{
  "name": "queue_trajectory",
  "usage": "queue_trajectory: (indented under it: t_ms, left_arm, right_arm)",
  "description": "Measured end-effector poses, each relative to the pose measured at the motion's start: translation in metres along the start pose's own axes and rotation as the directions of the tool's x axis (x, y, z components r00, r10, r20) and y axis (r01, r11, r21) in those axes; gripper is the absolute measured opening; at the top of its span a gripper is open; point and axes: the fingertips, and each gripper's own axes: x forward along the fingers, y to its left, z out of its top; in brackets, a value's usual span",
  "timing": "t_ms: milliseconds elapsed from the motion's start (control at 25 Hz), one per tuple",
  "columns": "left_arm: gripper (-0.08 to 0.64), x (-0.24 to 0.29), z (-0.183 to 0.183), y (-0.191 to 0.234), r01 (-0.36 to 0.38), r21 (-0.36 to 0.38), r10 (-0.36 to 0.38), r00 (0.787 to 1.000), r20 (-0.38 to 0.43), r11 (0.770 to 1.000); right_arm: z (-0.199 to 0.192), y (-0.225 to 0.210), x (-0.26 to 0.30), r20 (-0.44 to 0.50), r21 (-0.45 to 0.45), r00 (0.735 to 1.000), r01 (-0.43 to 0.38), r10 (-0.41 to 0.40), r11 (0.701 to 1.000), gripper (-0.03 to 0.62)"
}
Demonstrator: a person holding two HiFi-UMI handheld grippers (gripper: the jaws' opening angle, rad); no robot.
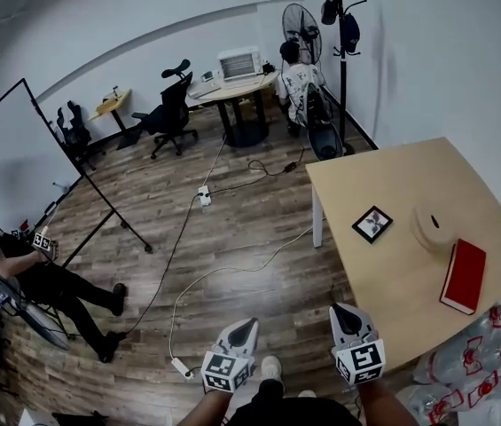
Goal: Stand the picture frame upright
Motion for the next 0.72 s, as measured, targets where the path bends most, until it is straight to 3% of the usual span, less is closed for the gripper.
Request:
queue_trajectory:
  t_ms: [280,720]
  left_arm:
    - [-0.005,0.042,0.037,0.061,0.043,0.027,-0.043,0.999,0.014,0.999]
    - [-0.005,0.083,0.055,0.156,0.106,0.026,-0.106,0.994,0.020,0.994]
  right_arm:
    - [0.029,-0.005,0.073,-0.002,-0.009,1.000,0.023,-0.023,1.000,0.009]
    - [0.051,0.008,0.173,-0.012,-0.036,0.997,0.081,-0.082,0.996,0.009]
